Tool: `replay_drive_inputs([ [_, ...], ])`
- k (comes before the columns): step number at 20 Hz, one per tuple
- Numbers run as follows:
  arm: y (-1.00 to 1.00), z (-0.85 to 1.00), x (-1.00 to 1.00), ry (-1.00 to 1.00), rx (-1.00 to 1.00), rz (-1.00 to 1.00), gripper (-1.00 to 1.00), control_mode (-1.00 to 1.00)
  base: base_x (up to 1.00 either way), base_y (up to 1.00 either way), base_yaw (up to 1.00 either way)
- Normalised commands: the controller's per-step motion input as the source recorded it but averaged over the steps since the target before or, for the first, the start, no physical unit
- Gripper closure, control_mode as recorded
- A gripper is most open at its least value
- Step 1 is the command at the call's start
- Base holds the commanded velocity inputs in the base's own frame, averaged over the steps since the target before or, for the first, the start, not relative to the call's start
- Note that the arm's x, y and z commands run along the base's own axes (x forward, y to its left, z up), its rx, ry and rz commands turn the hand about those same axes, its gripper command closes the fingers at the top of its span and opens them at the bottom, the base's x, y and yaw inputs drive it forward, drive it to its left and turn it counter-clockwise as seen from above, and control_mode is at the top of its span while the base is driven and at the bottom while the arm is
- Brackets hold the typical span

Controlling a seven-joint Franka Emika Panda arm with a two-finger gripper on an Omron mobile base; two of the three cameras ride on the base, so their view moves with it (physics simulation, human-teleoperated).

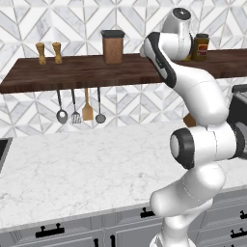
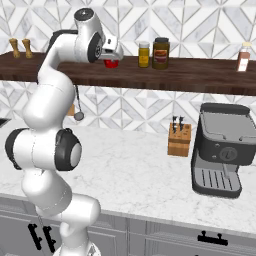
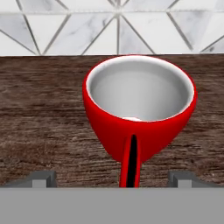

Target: Gather all objects into one cabinet and sort the glasses and bowls to opposite sides.

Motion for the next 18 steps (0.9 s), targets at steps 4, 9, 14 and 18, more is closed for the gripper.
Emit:
replay_drive_inputs([
  [4,0.0,0.0,0.53,0.02,0.0,0.0,-1.0,-1.0,0.0,0.0,0.0],
  [9,0.0,0.0,0.52,0.02,0.0,0.0,-1.0,-1.0,0.0,0.0,0.0],
  [14,0.0,0.0,0.33,0.01,0.0,0.0,1.0,-1.0,0.0,0.0,0.0],
  [18,-0.06,-0.04,0.35,0.0,0.0,-0.02,1.0,-1.0,0.0,0.0,0.0],
])
